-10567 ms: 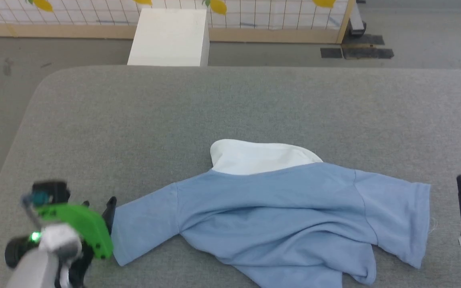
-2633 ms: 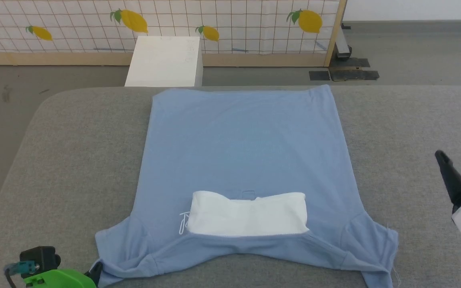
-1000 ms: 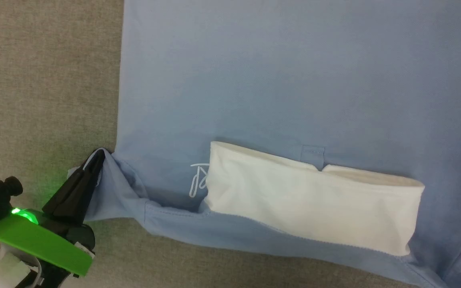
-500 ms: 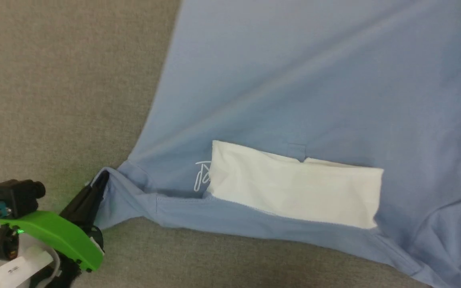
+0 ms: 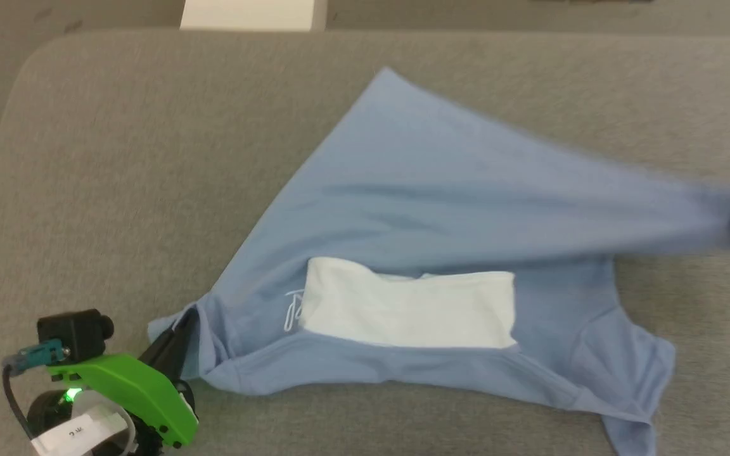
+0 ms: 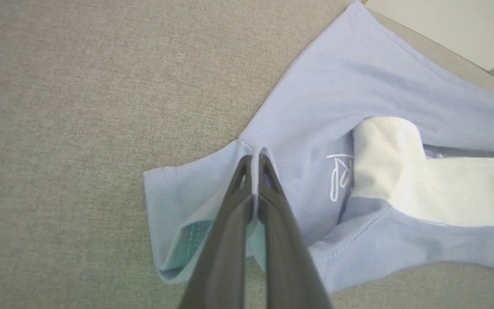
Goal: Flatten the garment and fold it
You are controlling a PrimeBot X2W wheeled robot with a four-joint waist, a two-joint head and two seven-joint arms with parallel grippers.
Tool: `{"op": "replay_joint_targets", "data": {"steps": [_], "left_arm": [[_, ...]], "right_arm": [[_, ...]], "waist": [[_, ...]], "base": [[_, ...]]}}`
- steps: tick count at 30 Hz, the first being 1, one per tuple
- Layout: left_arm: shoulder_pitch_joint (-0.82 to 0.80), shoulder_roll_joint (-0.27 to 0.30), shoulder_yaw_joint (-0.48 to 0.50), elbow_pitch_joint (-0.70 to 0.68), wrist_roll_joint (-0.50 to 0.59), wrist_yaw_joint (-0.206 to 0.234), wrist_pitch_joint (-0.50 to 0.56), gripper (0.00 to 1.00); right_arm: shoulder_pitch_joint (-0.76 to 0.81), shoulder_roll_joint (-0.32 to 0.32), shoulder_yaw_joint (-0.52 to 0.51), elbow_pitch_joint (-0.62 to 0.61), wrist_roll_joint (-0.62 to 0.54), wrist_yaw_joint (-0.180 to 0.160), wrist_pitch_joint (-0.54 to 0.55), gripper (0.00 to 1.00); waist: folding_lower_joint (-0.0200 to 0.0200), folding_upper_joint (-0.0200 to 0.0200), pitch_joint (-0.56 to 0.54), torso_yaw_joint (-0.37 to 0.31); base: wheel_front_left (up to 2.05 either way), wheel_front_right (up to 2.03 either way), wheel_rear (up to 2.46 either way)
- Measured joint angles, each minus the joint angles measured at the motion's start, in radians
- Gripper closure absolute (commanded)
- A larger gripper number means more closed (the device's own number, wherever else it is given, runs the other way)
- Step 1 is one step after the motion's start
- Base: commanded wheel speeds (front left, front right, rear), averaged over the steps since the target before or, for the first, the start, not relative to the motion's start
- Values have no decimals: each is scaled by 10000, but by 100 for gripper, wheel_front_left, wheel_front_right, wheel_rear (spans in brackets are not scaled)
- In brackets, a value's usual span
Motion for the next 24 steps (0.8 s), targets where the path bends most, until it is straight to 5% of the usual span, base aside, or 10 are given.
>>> {"op": "replay_joint_targets", "data": {"steps": [7, 13, 14, 15, 24], "left_arm": [[152, -278, -167, 426, -6, 56, -19, 100], [205, -385, -217, 648, -35, 56, -104, 100], [209, -385, -221, 671, -35, 56, -105, 100], [212, -391, -222, 702, -36, 56, -107, 100], [468, -420, -268, 782, -36, 161, -138, 100]], "right_arm": [[3837, 1576, 146, 393, 458, 0, -809, 100], [4636, 1795, 570, 1080, 1007, -2, -1463, 100], [4634, 1787, 621, 1091, 1055, -2, -1659, 56], [4626, 1797, 671, 1104, 1141, -2, -1822, 0], [3655, 1852, 25, -109, 1755, -2, -4242, 0]], "waist": [[0, 0, -1014, -500], [0, 0, -1356, -511], [0, 0, -1388, -500], [0, 0, -1425, -497], [0, 0, -1853, -582]], "base": [[0, 0, 0], [0, 0, 0], [0, 0, 0], [0, 0, 0], [0, 0, 0]]}}
